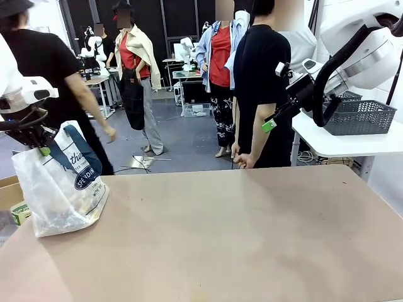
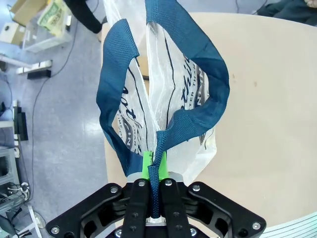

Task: Transfer purchased items from the store into the shopping bag.
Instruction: Move the Reusable shopping bag to the right side of the table.

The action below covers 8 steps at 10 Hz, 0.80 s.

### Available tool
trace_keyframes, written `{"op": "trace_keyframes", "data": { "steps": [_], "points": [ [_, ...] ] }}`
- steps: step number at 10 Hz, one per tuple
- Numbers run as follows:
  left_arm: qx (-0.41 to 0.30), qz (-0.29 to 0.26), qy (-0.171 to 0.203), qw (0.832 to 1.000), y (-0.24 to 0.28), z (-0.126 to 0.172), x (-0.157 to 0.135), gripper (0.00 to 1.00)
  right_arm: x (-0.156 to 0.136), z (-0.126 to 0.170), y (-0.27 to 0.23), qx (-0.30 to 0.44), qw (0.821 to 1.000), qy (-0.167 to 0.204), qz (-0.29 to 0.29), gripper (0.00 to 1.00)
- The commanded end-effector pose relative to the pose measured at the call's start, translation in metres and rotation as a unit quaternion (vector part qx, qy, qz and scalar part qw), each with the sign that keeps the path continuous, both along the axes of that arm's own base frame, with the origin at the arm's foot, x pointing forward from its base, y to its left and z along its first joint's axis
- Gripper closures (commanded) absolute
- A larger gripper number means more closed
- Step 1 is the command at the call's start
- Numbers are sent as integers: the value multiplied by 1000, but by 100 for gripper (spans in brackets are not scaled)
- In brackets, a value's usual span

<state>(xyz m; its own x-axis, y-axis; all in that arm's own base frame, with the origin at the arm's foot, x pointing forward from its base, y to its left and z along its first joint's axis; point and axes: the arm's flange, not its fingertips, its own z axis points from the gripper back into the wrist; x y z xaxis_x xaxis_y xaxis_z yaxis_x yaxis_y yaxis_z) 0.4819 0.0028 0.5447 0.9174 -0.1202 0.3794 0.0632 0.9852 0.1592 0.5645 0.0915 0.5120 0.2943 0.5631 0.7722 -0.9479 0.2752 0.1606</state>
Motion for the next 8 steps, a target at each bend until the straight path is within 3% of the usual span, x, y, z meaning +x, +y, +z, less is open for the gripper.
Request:
{"op": "trace_keyframes", "data": {
  "steps": [1,5,8],
  "points": [
    [-1,5,2,1000,0,2,-1,76,-1,0,2,1,1000,3,-9,0],
    [-7,15,7,1000,2,10,0,0,-1,0,2,1,1000,3,-9,0],
    [-11,14,7,1000,5,20,-2,0,-1,0,2,1,1000,3,-9,0]
  ]
}}
